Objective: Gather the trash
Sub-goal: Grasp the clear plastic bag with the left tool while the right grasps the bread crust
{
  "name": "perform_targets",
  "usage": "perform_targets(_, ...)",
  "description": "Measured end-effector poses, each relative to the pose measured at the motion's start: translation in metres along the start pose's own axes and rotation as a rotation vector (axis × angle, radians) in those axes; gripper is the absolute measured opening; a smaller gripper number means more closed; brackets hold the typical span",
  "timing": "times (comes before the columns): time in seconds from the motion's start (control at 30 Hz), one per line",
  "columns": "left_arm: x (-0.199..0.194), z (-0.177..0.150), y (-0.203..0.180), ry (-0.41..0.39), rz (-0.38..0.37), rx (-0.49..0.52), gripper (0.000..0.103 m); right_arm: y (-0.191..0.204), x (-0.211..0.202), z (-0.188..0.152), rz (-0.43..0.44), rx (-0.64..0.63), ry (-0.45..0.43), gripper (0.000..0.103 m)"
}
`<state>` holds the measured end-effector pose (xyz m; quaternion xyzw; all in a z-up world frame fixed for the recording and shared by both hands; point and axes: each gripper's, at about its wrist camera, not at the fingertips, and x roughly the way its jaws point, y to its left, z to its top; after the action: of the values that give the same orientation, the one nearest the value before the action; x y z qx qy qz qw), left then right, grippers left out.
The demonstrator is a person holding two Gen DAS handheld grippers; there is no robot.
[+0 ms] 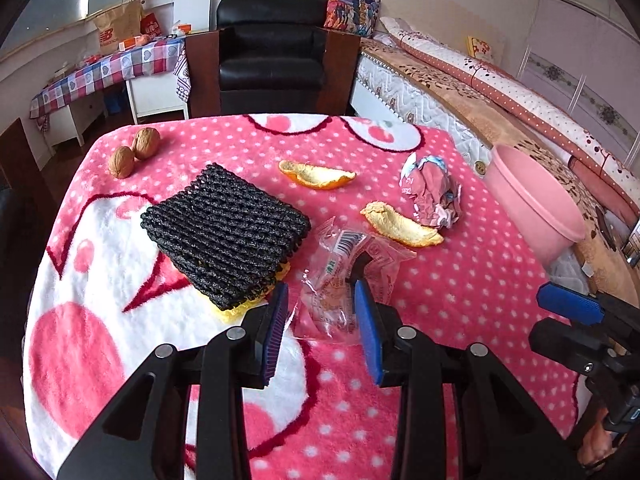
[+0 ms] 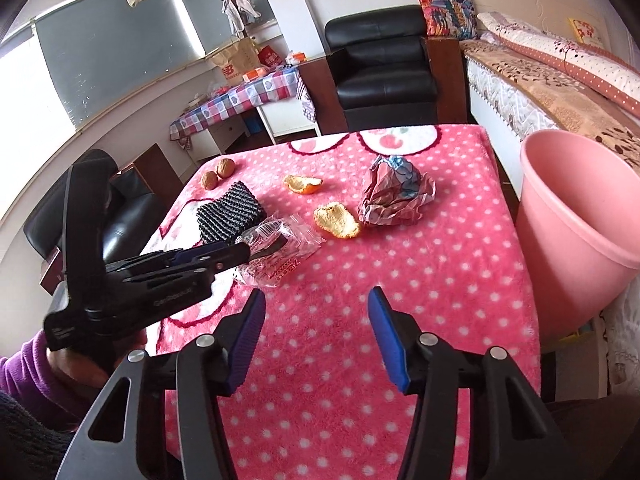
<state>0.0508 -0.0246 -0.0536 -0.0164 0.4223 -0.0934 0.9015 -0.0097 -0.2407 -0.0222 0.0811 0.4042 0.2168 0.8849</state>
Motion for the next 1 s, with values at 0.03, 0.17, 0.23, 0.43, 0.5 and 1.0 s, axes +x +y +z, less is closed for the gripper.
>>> perform_targets(0.03, 0.004, 0.000, 0.001, 0.010, 0.013, -0.001, 0.035, -0.002, 0.003, 0.002, 0.004, 0.002, 0.004, 0.051)
perform_targets(0.17, 0.006, 0.002, 0.006, 0.017, -0.031, -0.030, 0.031, -0.012, 0.018, 0.017, 0.014, 0.031, 0.014, 0.051)
perform_targets(0.23, 0.007, 0.000, 0.005, 0.026, -0.047, -0.024, 0.024, -0.014, 0.028, 0.023, 0.025, 0.039, 0.025, 0.051)
perform_targets(0.43, 0.003, -0.001, 0.004, 0.014, -0.063, -0.021, 0.006, -0.017, 0.059, 0.040, 0.019, 0.036, 0.060, 0.045)
perform_targets(0.5, 0.000, -0.001, 0.005, 0.005, -0.067, -0.026, 0.006, -0.020, 0.068, 0.043, 0.015, 0.052, 0.074, 0.044)
perform_targets(1.0, -0.024, 0.002, 0.010, -0.061, -0.076, -0.032, 0.006, -0.026, 0.116, 0.056, 0.026, 0.117, 0.161, 0.011)
